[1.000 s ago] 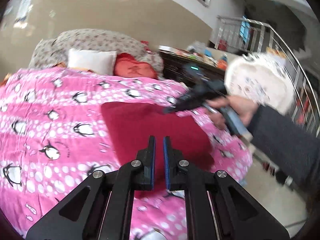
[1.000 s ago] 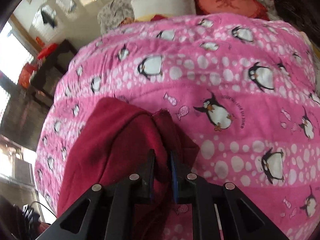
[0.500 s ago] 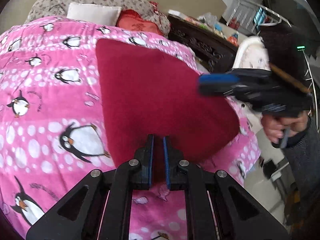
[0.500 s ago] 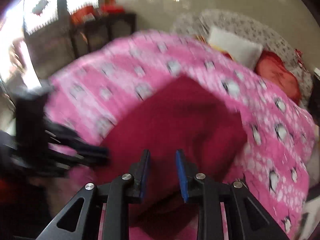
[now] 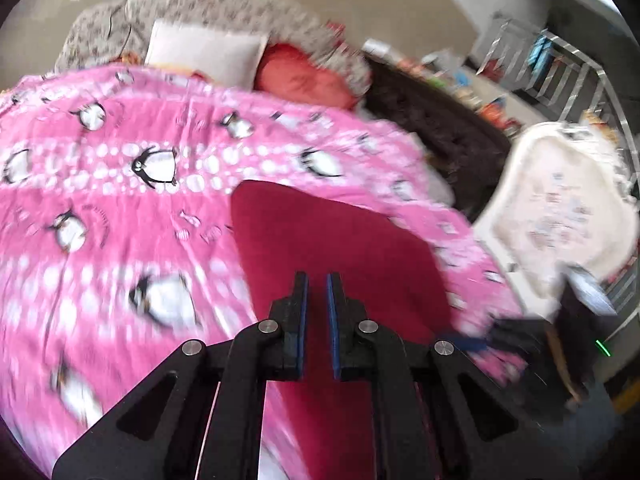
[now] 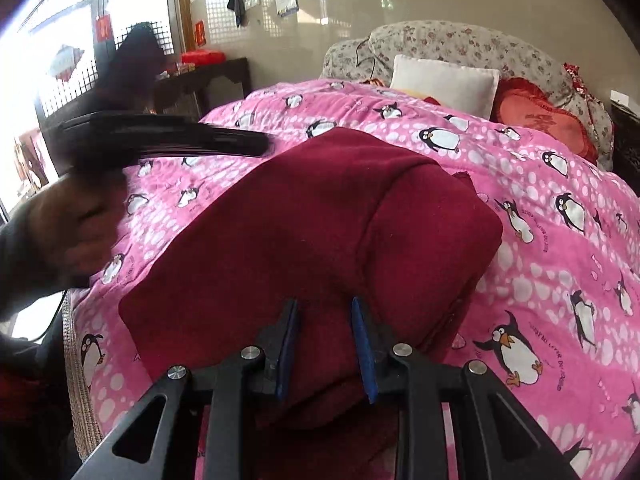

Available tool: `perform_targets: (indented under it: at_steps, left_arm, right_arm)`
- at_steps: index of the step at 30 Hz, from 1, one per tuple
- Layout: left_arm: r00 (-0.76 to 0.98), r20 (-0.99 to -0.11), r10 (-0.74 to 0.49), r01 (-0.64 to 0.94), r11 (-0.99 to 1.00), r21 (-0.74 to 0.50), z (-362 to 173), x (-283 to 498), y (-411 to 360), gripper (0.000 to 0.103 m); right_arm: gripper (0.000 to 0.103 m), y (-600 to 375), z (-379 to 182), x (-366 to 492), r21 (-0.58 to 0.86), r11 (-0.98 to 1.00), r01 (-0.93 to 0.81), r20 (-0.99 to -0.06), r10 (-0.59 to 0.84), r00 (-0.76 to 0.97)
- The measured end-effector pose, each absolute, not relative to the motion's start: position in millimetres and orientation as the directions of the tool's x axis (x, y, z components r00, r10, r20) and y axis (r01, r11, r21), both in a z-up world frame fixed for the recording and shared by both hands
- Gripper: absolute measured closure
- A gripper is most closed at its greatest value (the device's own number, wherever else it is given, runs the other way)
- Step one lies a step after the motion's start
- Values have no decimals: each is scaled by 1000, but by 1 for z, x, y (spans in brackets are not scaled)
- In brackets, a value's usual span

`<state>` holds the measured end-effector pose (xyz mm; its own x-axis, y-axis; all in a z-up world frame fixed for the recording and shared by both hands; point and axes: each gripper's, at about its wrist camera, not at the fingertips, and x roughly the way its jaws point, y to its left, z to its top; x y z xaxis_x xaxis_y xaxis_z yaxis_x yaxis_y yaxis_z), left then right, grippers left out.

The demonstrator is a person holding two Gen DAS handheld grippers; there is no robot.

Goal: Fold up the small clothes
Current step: 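Lay the folded side down onto the shirt with the left gripper, then open the left gripper and release the folded side, then close the right gripper on the opposite side edge of the shirt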

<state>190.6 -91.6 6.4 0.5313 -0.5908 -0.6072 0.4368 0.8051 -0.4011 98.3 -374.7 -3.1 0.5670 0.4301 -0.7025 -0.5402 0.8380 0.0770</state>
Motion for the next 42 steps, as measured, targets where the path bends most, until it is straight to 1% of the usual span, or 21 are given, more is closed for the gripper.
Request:
perform_targets:
  at_steps: [3, 5, 7, 9, 13, 17, 19, 22, 23, 24, 26, 27, 30, 32, 34, 35, 36, 37, 38, 40, 42]
  left_arm:
    - [491, -716, -497, 358, 864, -355, -25, 240, -109, 96]
    - [462, -735, -496, 335, 865, -373, -43, 256, -115, 96]
    - [485, -743, -461, 338, 882, -327, -50, 269, -120, 96]
    - [484, -727, -488, 327, 871, -367, -53, 271, -114, 97]
    - [547, -700, -459, 366, 883, -293, -32, 249, -109, 97]
    - [561, -636, -530, 409, 845, -343, -2, 218, -94, 97]
    - [542, -612, -576, 446, 814, -372, 7, 197, -88, 97]
    - [495, -600, -628, 493, 772, -401, 7, 166, -88, 97]
    - [480, -610, -631, 500, 768, -401, 3, 157, -90, 97]
    - [468, -616, -634, 509, 763, -398, -1, 147, -92, 97]
    - [468, -638, -612, 516, 775, -365, -10, 135, -97, 97]
    - [463, -643, -610, 514, 776, -365, -16, 136, -100, 97]
    - [428, -634, -644, 492, 754, -435, -27, 144, -98, 97]
    - [420, -620, -663, 480, 742, -468, -17, 146, -89, 97]
    - [475, -584, -658, 465, 751, -468, -1, 142, -74, 95]
    - [520, -564, -642, 453, 767, -455, 5, 140, -66, 89]
    - [554, -549, -626, 432, 779, -454, 7, 142, -59, 62]
    - [555, -560, -616, 409, 788, -461, 4, 146, -55, 31]
    - [543, -578, -609, 390, 792, -469, -3, 149, -55, 25]
    - [469, -615, -634, 387, 773, -502, -19, 157, -58, 25]
    - [399, -625, -671, 382, 741, -552, -36, 161, -62, 25]
  right_arm:
    - [78, -376, -5, 94, 74, 841, -537, -683, 435, 587]
    - [78, -376, -5, 94, 73, 842, -534, -677, 435, 593]
    - [78, -378, -6, 95, 85, 842, -533, -675, 442, 591]
    - [78, -378, -6, 95, 91, 842, -531, -676, 444, 588]
    - [78, -376, -6, 94, 78, 843, -532, -676, 437, 593]
    - [78, -375, 1, 90, 56, 846, -530, -670, 426, 608]
    - [78, -372, 19, 81, 44, 857, -514, -670, 407, 621]
    - [77, -364, 43, 58, 50, 843, -535, -627, 444, 640]
    - [76, -358, 43, 52, 51, 831, -554, -634, 455, 625]
    - [76, -349, 39, 48, 42, 816, -577, -663, 455, 595]
    - [76, -333, 11, 43, -52, 803, -594, -751, 360, 554]
    - [76, -332, -6, 45, -68, 807, -586, -781, 323, 535]
    - [76, -348, -9, 43, 43, 835, -548, -734, 399, 550]
    - [76, -356, 8, 42, 97, 837, -539, -710, 438, 551]
    - [72, -368, 25, 44, 124, 858, -499, -663, 446, 602]
    - [54, -379, 34, 47, 148, 880, -452, -631, 436, 642]
    - [26, -395, 40, 56, 184, 916, -357, -604, 392, 694]
    - [18, -406, 40, 64, 222, 933, -285, -592, 361, 720]
    - [15, -417, 37, 73, 280, 929, -242, -584, 365, 725]
    - [15, -432, 22, 99, 426, 881, -206, -602, 446, 662]
    - [15, -443, 2, 118, 552, 820, -147, -602, 515, 611]
